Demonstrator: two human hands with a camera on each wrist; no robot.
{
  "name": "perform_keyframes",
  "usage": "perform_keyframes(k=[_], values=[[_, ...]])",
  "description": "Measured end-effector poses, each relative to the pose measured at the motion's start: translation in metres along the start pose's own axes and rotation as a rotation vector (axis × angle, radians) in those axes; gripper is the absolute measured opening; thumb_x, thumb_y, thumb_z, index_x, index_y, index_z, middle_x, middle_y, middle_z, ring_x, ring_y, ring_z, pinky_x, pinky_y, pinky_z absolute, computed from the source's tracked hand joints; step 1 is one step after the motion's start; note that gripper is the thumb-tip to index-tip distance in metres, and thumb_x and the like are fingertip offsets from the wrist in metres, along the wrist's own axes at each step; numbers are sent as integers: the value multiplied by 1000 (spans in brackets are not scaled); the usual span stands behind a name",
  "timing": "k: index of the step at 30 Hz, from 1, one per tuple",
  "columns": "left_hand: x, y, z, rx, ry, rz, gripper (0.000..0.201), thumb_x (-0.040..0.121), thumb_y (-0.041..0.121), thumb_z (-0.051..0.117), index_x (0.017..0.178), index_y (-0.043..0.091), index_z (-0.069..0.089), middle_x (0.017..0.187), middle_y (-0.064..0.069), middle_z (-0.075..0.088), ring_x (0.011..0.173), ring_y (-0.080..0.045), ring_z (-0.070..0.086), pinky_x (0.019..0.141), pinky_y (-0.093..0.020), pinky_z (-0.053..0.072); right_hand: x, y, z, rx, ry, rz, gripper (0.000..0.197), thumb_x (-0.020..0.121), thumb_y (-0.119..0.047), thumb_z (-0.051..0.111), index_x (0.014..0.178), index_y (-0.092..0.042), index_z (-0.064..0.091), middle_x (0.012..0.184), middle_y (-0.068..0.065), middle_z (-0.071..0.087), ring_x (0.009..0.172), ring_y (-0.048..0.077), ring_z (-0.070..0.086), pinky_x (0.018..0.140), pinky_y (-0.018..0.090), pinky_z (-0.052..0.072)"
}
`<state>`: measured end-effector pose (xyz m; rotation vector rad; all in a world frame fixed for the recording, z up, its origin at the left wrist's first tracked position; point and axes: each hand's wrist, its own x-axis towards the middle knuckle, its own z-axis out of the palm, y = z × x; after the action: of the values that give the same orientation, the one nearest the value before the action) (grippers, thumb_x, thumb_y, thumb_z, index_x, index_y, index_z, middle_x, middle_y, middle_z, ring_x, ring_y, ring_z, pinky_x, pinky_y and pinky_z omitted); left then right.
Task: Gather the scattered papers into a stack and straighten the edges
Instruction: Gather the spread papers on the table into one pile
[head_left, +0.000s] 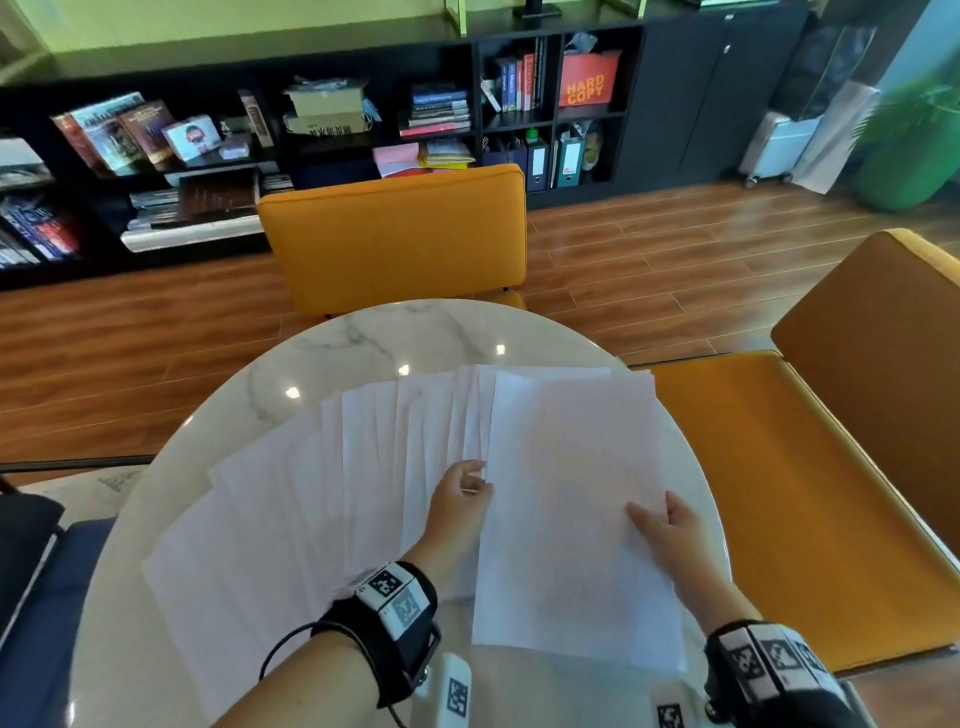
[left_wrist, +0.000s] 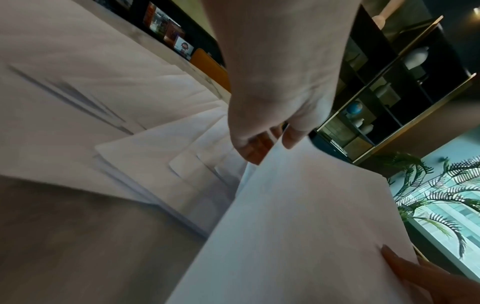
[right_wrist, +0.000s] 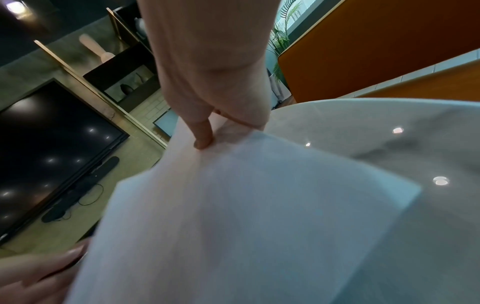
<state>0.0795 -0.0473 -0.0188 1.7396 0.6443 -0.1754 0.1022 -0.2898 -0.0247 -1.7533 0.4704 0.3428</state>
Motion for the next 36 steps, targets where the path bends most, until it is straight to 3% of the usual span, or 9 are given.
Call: perform_keyframes(k=[7,9,12,16,19,23,25,30,36], values=[[41,8,-28,83,62,-193,55,91,14,49,144,7,33,145,-9,41,109,-20,49,82,-25,37,32,-8,2,-398,86,86,56,90,-32,52,140,-7,41,133,17,56,114,36,57,93,42,47],[49,10,-26,106,5,-220,54,90,16,50,141,6,37,135,-8,48,114,-24,53,82,-27,40,37,-7,6,-404,98,100,55,92,-29,51,141,-7,40,133,16,55,116,36,56,89,39,45],[58,8,-18,189,-87,-185,40,80,28,52,113,6,55,104,-9,59,90,-22,58,74,-28,44,44,-10,19,-346,104,87,46,88,-25,57,130,-6,50,123,16,62,106,37,60,86,43,51],[58,16,-7,251,-131,-150,10,87,17,45,80,11,44,72,-3,44,59,-14,38,54,-23,33,70,12,33,-411,94,64,57,74,-41,58,122,-9,58,116,16,65,100,37,62,89,52,51],[54,23,0,153,-98,-166,10,92,10,39,90,9,48,83,-6,48,63,-15,40,59,-25,34,68,8,38,-503,111,88,62,69,-44,52,119,-9,62,122,17,55,101,36,58,89,44,51],[51,14,8,91,-106,-155,61,89,30,56,140,6,35,138,-10,47,118,-25,51,98,-36,44,63,11,42,-443,83,90,51,66,-44,53,105,-13,63,112,15,56,85,30,59,76,36,48],[47,9,11,58,-78,-99,49,87,17,53,134,9,42,130,-10,54,105,-23,56,85,-32,47,68,19,39,-432,68,59,50,60,-50,50,93,-14,61,94,14,61,73,27,57,67,34,47],[38,7,5,-70,-14,30,27,86,10,57,109,23,59,109,1,67,98,-19,65,82,-31,52,52,-6,33,-253,72,37,65,87,-33,63,140,-5,38,103,16,56,93,29,56,81,38,47],[27,12,-8,-193,0,24,21,86,3,55,91,22,62,81,6,69,60,2,65,51,-11,48,42,-20,28,9,-61,52,51,85,-28,67,131,-14,49,108,13,67,95,32,66,84,46,54]])
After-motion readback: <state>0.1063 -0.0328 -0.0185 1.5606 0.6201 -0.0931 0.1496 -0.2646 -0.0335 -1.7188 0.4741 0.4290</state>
